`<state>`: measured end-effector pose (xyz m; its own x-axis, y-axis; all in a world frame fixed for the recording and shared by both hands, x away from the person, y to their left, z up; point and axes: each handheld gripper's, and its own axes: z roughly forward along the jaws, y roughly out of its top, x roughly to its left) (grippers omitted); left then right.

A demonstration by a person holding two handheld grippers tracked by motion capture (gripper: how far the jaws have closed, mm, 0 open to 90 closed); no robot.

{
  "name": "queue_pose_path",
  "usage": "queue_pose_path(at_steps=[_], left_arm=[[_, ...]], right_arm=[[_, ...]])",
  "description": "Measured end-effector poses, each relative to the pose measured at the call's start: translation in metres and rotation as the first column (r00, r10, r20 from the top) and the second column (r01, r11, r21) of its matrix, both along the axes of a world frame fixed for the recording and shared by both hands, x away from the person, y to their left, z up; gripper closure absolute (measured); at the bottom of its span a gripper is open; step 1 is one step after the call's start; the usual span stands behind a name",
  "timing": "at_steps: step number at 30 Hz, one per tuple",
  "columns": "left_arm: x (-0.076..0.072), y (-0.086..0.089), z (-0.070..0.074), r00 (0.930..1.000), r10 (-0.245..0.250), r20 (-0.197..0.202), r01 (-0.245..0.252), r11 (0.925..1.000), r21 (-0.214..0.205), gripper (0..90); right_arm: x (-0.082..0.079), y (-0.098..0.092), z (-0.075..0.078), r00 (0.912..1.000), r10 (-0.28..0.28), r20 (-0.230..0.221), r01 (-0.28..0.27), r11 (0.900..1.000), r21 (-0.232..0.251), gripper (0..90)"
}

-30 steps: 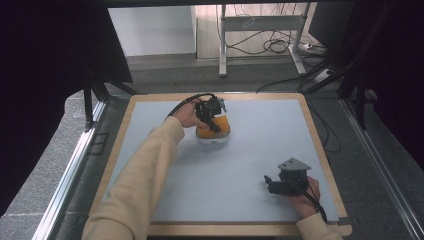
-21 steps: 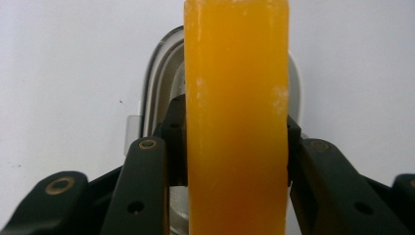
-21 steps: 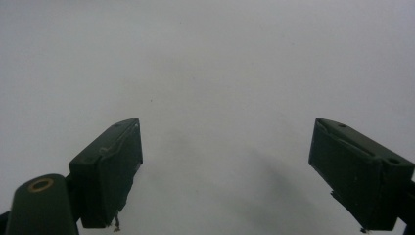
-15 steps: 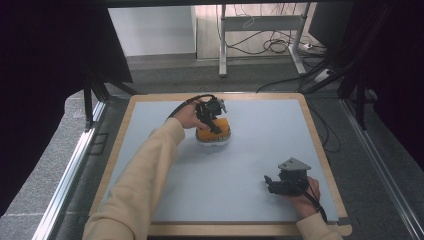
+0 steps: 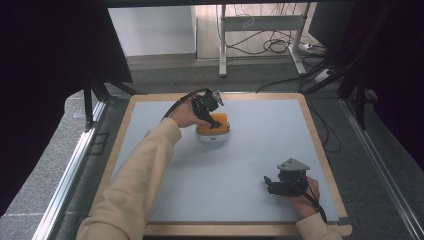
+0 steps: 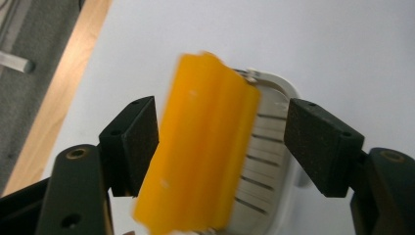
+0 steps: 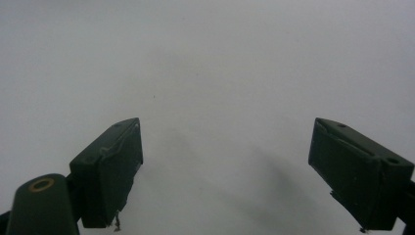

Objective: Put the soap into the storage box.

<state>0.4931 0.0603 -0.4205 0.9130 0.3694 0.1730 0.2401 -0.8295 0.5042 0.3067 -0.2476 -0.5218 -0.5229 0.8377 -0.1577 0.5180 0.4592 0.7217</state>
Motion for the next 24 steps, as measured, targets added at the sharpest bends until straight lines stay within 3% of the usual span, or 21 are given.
queue_pose_path(at_steps=[8,10,11,13,20,23,24], left_arm=[[-0.022,0.021,0.006,0.9973,0.068,-0.029,-0.069,0.9957,-0.061,27.8],[-0.034,0.032,0.007,0.9948,0.095,-0.036,-0.098,0.9900,-0.102,27.3],[-0.034,0.032,0.007,0.9948,0.095,-0.036,-0.098,0.9900,-0.102,27.0],[-0.048,0.044,0.005,0.9916,0.124,-0.038,-0.128,0.9824,-0.136,27.0],[-0.079,0.069,-0.003,0.9862,0.161,-0.039,-0.165,0.9672,-0.193,27.0],[-0.099,0.086,-0.011,0.9825,0.181,-0.044,-0.186,0.9584,-0.216,26.7],[-0.105,0.090,-0.014,0.9792,0.196,-0.052,-0.203,0.9509,-0.234,26.6]], right_arm=[[0.000,0.000,0.000,1.0000,-0.002,-0.001,0.002,1.0000,-0.003,13.2],[-0.001,0.000,0.000,1.0000,-0.003,0.000,0.003,1.0000,-0.007,13.2],[-0.001,0.001,0.000,1.0000,-0.003,0.003,0.003,1.0000,-0.007,13.2],[-0.002,0.002,0.001,1.0000,-0.001,0.009,0.001,1.0000,-0.007,13.2],[-0.005,0.005,0.002,0.9999,0.001,0.016,0.000,0.9999,-0.015,13.2],[-0.005,0.005,0.002,0.9998,0.005,0.018,-0.005,0.9998,-0.019,13.2],[-0.005,0.005,0.002,0.9998,0.004,0.017,-0.004,0.9998,-0.018,13.2]])
